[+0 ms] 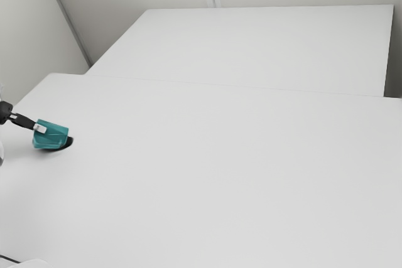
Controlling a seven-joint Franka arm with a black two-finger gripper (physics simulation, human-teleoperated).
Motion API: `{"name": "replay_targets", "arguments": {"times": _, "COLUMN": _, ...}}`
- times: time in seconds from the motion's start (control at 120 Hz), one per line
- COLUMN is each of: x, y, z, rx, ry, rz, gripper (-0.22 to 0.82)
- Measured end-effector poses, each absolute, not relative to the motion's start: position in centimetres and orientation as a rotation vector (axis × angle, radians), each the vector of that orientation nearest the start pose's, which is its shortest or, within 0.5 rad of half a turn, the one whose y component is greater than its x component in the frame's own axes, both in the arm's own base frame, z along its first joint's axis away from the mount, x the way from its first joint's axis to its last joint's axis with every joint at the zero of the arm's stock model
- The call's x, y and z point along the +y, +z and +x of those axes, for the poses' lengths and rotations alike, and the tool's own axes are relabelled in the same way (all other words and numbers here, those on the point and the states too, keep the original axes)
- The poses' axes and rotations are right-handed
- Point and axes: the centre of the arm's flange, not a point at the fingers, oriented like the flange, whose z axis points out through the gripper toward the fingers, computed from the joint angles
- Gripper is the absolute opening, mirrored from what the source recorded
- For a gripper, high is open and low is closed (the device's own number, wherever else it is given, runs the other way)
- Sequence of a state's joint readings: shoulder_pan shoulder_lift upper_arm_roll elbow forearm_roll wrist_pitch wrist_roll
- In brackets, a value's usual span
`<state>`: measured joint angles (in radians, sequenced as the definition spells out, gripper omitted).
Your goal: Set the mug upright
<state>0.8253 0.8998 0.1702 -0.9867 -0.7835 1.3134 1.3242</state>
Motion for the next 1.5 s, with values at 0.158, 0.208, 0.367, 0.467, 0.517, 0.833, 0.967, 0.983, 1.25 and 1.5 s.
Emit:
{"name": "replay_targets", "arguments": {"times": 0.158, "x": 52.0, "y": 31.8, "z": 50.0, "rx": -0.405, "ry": 0.471, "rz": 2.296, "gripper": -0.15}}
{"name": "replay_targets", "arguments": {"times": 0.208, "x": 52.0, "y": 31.8, "z": 50.0, "rx": -0.407, "ry": 0.473, "rz": 2.295, "gripper": -0.16}}
{"name": "replay_targets", "arguments": {"times": 0.367, "x": 52.0, "y": 33.0, "z": 50.0, "rx": -0.416, "ry": 0.496, "rz": 2.307, "gripper": -0.17}}
{"name": "replay_targets", "arguments": {"times": 0.467, "x": 52.1, "y": 34.2, "z": 50.1, "rx": -0.426, "ry": 0.518, "rz": 2.325, "gripper": -0.18}}
{"name": "replay_targets", "arguments": {"times": 0.517, "x": 51.9, "y": 34.9, "z": 50.3, "rx": -0.432, "ry": 0.527, "rz": 2.339, "gripper": -0.18}}
{"name": "replay_targets", "arguments": {"times": 0.833, "x": 43.1, "y": 40.7, "z": 51.4, "rx": -0.526, "ry": 0.471, "rz": 2.492, "gripper": -0.18}}
{"name": "replay_targets", "arguments": {"times": 0.967, "x": 38.1, "y": 41.5, "z": 51.7, "rx": -0.611, "ry": 0.426, "rz": 2.585, "gripper": -0.18}}
{"name": "replay_targets", "arguments": {"times": 0.983, "x": 37.4, "y": 41.7, "z": 51.7, "rx": -0.625, "ry": 0.417, "rz": 2.6, "gripper": -0.18}}
{"name": "replay_targets", "arguments": {"times": 1.25, "x": 26.9, "y": 44.3, "z": 51.8, "rx": -0.819, "ry": 0.273, "rz": 2.827, "gripper": -0.18}}
{"name": "replay_targets", "arguments": {"times": 1.5, "x": 18.4, "y": 44.1, "z": 50.8, "rx": -0.818, "ry": 0.23, "rz": 2.927, "gripper": -0.18}}
